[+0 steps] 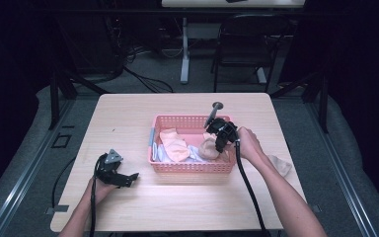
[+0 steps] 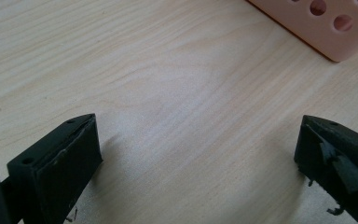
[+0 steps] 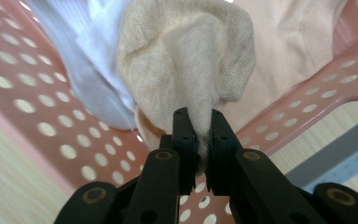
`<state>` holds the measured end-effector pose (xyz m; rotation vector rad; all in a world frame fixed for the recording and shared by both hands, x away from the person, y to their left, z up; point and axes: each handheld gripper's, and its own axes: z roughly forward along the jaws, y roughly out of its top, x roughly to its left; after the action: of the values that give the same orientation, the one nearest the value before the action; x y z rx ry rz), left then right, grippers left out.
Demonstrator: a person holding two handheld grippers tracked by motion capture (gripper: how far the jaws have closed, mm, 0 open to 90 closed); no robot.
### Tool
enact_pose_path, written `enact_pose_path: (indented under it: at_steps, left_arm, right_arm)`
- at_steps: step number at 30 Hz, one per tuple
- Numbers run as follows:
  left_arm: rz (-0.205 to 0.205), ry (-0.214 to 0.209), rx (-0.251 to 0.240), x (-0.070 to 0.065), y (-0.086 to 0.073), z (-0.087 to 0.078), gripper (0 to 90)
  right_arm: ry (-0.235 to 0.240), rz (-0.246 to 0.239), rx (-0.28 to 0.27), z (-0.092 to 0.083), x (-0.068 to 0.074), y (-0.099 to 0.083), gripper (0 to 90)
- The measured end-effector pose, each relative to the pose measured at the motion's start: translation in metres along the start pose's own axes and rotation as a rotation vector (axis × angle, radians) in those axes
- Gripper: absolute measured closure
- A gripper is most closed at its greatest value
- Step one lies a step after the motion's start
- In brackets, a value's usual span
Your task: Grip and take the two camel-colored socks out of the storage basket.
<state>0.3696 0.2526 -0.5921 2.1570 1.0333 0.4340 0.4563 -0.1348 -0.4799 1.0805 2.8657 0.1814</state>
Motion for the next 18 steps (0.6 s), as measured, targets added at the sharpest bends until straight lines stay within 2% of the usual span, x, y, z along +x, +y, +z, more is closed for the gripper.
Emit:
enact_pose_path:
  at_steps: [10,15,18]
  left_arm:
    - [0.0,0.0,0.0,0.0,0.0,0.0,0.1]
    - [0.0,0.0,0.0,0.0,0.0,0.0,0.1]
    - [0.0,0.0,0.0,0.0,0.0,0.0,0.1]
  right_arm:
    - [0.001,0.003,-0.063,-0.025,0.003,0.0,84.2]
    - [0.001,-0.011,-0.048,-0.035,0.002,0.0,84.2]
    - [0.006,-0.008,-0.06,-0.039,0.002,-0.002,84.2]
